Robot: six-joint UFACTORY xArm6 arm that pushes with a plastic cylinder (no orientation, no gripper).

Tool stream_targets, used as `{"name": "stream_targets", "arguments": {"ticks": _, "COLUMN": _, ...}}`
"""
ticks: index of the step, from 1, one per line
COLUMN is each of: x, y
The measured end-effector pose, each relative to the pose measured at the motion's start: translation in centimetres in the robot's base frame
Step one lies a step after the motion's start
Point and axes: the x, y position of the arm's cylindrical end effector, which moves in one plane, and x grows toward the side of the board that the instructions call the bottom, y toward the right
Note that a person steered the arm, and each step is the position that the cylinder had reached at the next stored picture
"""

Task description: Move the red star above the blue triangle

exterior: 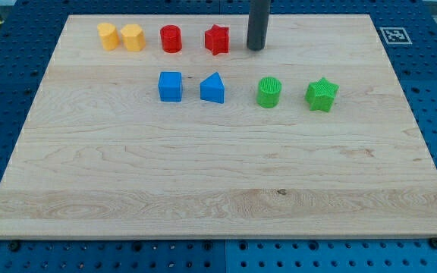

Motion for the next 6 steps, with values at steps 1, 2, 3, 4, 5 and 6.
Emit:
{"name": "stream_targets", "arguments": {"ticks": 1, "x": -3.5, "y": -1.2}}
{"name": "stream_targets", "arguments": {"ticks": 2, "x": -3.4, "y": -5.2}}
{"name": "stream_targets", "arguments": {"ticks": 3, "x": -2.7, "y": -8.2}}
{"name": "stream_targets", "arguments": {"ticks": 4, "x": -1.2, "y": -8.3}}
{"name": "stream_targets", "arguments": {"ticks": 5, "x": 0.9, "y": -5.5}}
{"name": "stream_targets", "arguments": {"ticks": 6, "x": 3.5, "y": -3.3}}
